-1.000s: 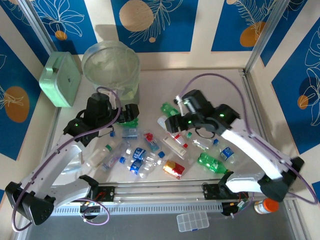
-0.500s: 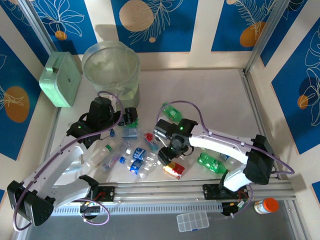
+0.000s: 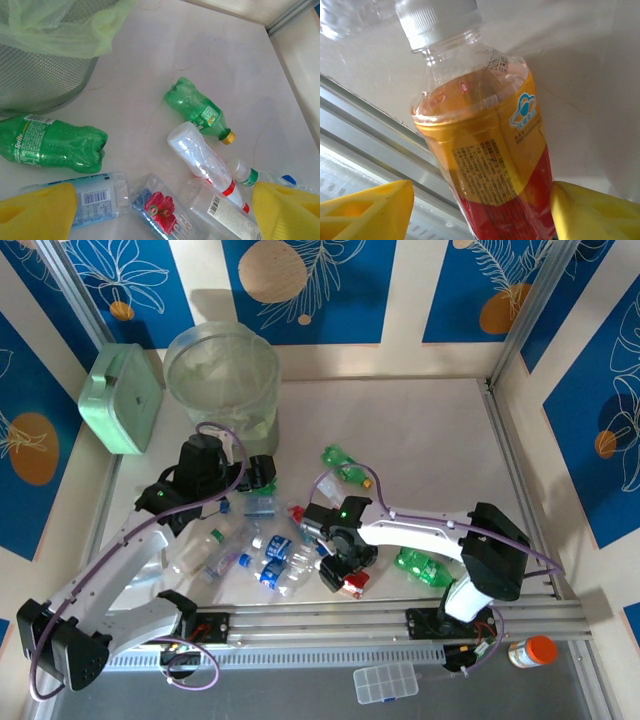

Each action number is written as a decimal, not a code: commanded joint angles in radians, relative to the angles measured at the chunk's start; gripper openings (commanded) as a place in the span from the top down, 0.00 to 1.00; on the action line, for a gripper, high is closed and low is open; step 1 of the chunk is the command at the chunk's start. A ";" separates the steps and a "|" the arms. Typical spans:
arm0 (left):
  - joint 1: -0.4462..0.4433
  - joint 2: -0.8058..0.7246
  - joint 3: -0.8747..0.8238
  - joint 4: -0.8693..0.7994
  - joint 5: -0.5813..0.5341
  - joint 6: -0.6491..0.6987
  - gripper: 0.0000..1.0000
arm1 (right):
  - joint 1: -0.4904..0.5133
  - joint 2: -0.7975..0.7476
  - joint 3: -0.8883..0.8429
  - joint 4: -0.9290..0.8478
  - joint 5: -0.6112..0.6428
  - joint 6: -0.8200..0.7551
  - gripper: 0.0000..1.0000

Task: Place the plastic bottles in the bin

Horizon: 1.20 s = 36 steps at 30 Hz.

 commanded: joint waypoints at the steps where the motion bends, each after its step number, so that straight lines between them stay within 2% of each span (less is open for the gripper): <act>1: 0.013 0.008 -0.010 0.025 0.029 -0.010 0.11 | 0.016 0.018 -0.029 0.011 -0.013 0.015 0.26; 14: 0.013 0.029 -0.024 0.037 0.061 -0.034 0.11 | 0.041 0.079 -0.069 0.071 0.015 0.028 0.29; 22: 0.016 0.023 -0.021 0.031 0.054 -0.030 0.11 | 0.042 0.090 -0.065 0.083 0.036 0.039 0.41; 32: 0.017 0.014 -0.005 0.025 0.048 -0.013 0.11 | 0.037 -0.070 -0.029 0.025 0.126 0.027 0.44; 36: 0.016 -0.010 0.022 0.034 0.089 -0.008 0.11 | 0.023 -0.170 -0.012 0.017 0.164 0.011 0.45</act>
